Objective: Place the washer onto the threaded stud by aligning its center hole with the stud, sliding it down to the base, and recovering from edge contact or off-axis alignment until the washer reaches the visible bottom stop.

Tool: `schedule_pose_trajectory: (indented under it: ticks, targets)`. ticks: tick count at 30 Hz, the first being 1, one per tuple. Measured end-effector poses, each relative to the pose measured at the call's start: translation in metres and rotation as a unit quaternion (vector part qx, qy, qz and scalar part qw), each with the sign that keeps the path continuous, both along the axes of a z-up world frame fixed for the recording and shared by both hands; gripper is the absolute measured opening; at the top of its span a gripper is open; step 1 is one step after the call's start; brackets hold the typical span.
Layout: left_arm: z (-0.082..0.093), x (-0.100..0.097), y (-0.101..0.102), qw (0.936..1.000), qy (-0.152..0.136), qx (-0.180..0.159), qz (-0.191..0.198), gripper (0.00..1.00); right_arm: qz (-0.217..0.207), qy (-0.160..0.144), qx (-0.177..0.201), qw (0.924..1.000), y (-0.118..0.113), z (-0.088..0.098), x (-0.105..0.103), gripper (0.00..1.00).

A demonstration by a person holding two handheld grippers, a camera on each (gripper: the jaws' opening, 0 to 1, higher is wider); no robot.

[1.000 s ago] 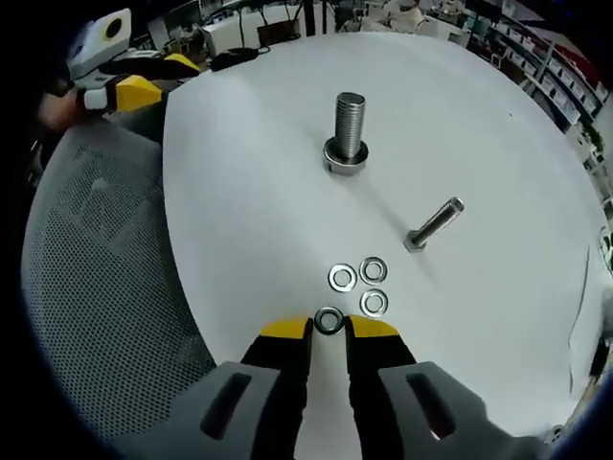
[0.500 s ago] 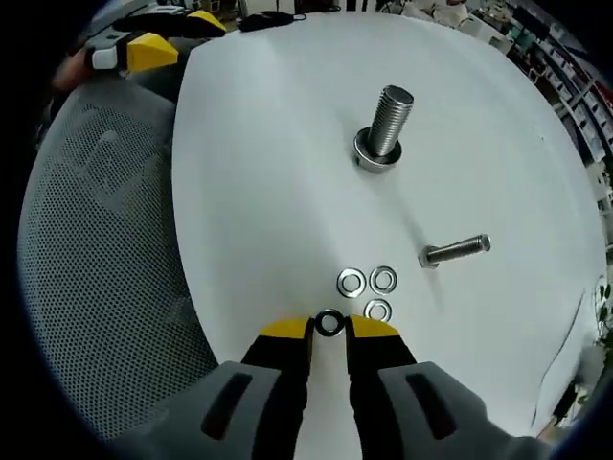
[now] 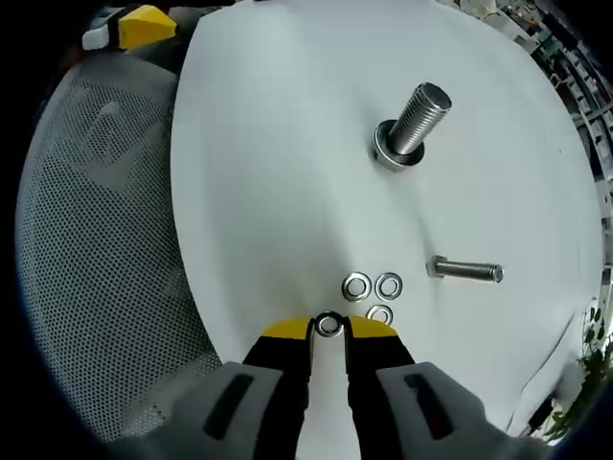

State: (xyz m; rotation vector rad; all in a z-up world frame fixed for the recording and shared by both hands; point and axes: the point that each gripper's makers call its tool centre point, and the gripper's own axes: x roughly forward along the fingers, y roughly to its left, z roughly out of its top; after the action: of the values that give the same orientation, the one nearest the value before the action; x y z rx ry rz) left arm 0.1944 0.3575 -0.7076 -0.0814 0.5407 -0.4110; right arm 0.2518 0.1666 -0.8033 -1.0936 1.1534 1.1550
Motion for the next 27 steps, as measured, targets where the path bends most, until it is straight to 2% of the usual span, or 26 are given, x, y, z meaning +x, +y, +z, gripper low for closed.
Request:
schedule_pose_trajectory:
  ticks: [9, 27]
  targets:
    - [-0.0005, 0.0000, 0.0008, 1.0000, 0.001, -0.002, 0.002, 0.32, 0.014, -0.003, -0.009, 0.9999, -0.0003, -0.0004, 0.0002, 0.16]
    - [0.0006, 0.0003, 0.0008, 1.0000, 0.001, -0.005, 0.003, 0.32, -0.010, -0.003, -0.012, 0.9999, -0.0003, -0.0006, 0.0009, 0.16]
